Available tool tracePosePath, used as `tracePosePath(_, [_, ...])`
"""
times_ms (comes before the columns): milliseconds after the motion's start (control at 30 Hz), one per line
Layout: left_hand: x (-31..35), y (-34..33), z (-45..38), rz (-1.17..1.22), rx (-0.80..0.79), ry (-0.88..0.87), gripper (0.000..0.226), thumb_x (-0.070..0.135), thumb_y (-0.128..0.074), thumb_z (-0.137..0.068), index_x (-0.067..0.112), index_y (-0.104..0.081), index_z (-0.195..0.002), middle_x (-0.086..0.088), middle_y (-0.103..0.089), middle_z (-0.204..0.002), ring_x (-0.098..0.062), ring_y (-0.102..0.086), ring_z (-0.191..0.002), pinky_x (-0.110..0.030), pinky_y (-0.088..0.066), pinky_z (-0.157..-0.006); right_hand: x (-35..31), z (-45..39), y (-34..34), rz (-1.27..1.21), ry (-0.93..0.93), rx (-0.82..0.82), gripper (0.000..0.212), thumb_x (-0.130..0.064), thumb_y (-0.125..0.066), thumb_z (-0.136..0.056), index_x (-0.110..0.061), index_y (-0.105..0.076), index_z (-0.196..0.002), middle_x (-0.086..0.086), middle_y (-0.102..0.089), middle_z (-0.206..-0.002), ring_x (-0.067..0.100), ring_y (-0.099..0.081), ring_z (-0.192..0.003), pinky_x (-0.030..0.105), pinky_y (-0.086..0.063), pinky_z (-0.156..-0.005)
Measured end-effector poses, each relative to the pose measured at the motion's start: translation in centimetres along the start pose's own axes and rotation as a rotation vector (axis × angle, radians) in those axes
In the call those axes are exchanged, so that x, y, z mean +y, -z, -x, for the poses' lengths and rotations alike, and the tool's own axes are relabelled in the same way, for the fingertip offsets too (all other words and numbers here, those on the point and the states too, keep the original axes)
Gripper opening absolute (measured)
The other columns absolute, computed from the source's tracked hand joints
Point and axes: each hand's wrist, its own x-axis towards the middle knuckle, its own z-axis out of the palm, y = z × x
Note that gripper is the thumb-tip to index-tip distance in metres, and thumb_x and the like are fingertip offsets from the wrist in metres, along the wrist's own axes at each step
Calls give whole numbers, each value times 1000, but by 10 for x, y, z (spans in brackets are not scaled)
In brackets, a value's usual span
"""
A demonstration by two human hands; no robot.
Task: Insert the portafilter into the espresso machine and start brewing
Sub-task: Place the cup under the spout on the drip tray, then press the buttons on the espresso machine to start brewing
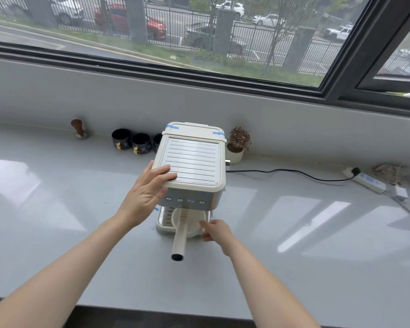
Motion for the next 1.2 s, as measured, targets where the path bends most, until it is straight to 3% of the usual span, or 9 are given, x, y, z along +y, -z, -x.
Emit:
tracePosePath(200, [2,-4,-1,0,-3,12,41,49,-33,-91,41,-50,-127,24,-35,-143,-8,-7,-145,-34,-15,-115,-13,-20,-3,-61,-11,17,20,-29,-57,-84,-9,-61,-83,1,-59,-70,18,-60,-57,32,-55,-76])
tracePosePath(600, [1,-2,-2,-8,-7,13,41,55,-31,-91,45,-47,-127,42,-26,-138,-4,-5,-144,-27,-14,-113,-20,-28,-3,54,100,106,20,-32,-60,-85,-12,-59,-87,2,-57,-68,15,-51,-50,17,-43,-46])
tracePosePath(700, [1,-2,-1,-15,-2,14,40,52,-31,-91,44,-47,-127,43,-25,-138,-5,-5,-144,-26,-13,-113,-21,-24,-2,152,155,107,19,-33,-56,-85,-15,-55,-79,2,-55,-62,15,-48,-52,22,-38,-49])
tracePosePath(767, [2,-3,-1,-28,-7,17,41,49,-31,-91,43,-47,-128,43,-24,-137,-5,-4,-144,-26,-13,-113,-20,-20,-3,224,155,138,19,-24,-50,-84,-10,-52,-72,8,-58,-69,19,-48,-57,29,-38,-54])
tracePosePath(833, [3,-3,0,-39,-18,22,41,49,-30,-91,44,-46,-129,44,-22,-137,-6,-5,-144,-26,-13,-113,-18,-9,1,220,180,255,10,-12,-44,-82,-12,-54,-85,7,-59,-91,20,-51,-73,30,-40,-62])
tracePosePath(933, [4,0,0,-69,-58,6,41,50,-30,-92,46,-41,-131,43,-20,-139,-7,-4,-145,-28,-16,-113,-14,20,14,91,363,454,42,-2,-45,-81,-17,-47,-120,-2,-50,-122,16,-54,-92,30,-45,-79])
tracePosePath(1000, [1,5,0,-142,-91,-36,43,46,-44,-91,45,-37,-133,34,-21,-145,-10,-3,-146,-32,-23,-113,-15,36,23,88,573,449,59,-3,-53,-81,-23,-34,-133,-6,-45,-131,13,-56,-97,27,-47,-82])
tracePosePath(1067, [-2,9,1,-257,-121,-93,63,35,-65,-84,40,-33,-137,22,-23,-150,-16,-5,-146,-40,-32,-110,-20,44,26,165,679,378,76,-17,-66,-80,-31,-20,-139,-14,-36,-140,10,-55,-104,24,-47,-81])
tracePosePath(1200, [-6,10,1,-392,-138,-161,91,23,-83,-67,33,-29,-139,13,-21,-150,-29,-14,-145,-49,-42,-104,-36,49,14,212,715,433,101,-47,-73,-69,-38,-3,-141,-13,-34,-145,15,-50,-122,41,-53,-82])
